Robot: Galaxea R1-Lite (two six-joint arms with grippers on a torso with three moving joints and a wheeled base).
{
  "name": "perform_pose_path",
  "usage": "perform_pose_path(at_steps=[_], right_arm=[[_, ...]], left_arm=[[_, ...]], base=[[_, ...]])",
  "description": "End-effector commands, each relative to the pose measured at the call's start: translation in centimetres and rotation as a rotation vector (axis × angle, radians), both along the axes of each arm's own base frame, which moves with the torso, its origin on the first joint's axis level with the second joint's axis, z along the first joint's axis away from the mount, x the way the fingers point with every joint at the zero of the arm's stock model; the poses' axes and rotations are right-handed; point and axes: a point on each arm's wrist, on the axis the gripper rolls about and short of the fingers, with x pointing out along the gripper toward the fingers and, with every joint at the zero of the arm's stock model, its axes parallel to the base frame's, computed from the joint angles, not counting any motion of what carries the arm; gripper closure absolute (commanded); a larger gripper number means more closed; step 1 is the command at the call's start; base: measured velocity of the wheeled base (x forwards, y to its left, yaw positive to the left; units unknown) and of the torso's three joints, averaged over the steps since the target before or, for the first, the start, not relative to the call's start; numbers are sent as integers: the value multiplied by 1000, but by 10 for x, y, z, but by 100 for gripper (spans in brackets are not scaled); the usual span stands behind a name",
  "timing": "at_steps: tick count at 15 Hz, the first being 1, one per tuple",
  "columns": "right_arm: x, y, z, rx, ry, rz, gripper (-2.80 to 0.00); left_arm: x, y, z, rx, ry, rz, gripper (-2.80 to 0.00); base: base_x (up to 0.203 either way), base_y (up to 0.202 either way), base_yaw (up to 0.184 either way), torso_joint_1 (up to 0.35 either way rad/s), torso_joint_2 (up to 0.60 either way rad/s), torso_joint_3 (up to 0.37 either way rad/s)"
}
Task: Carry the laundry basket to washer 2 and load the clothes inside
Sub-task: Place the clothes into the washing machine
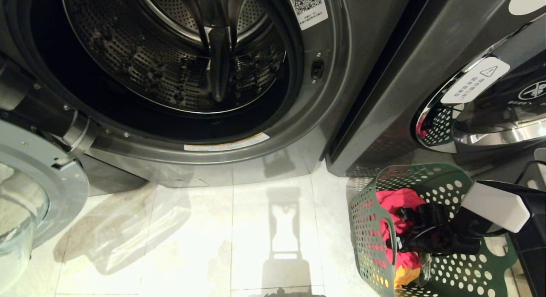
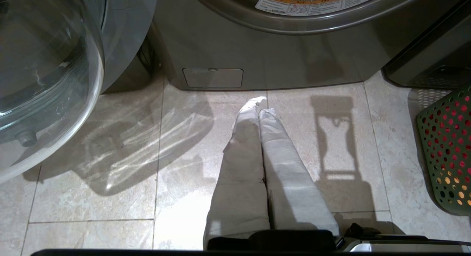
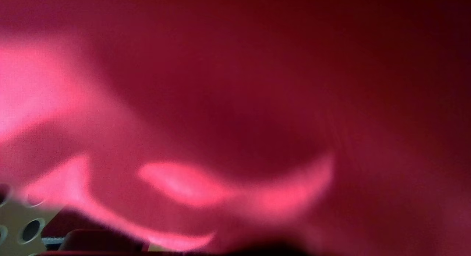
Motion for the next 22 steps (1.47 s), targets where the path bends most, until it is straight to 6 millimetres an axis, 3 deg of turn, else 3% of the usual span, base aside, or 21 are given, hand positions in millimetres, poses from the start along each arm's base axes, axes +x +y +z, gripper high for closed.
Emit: perform_pose_path(at_steps=[1,7,14,15,16,22], right_arm=[[0,-1,-12,-9,32,-5,-280],[-14,-11,-21,13,169,-42,-280],[-10,-11,-20,12,154,-38,-280],[-9,-11,-20,12,153,-37,-39],[-9,-11,-20,13,155,-38,0],[-8,-11,-16,12,152,-40,0]], left_arm=[[3,0,-11,0,41,0,0],[3,0,-11,0,39,0,0],[3,0,-11,0,41,0,0],[3,0,-11,0,41,0,0],[3,0,-11,0,40,0,0],[3,0,-11,0,41,0,0]], base=[[0,0,0,0,0,0],[0,0,0,0,0,0],[0,0,0,0,0,0],[0,0,0,0,0,0],[0,0,0,0,0,0],[0,0,0,0,0,0]])
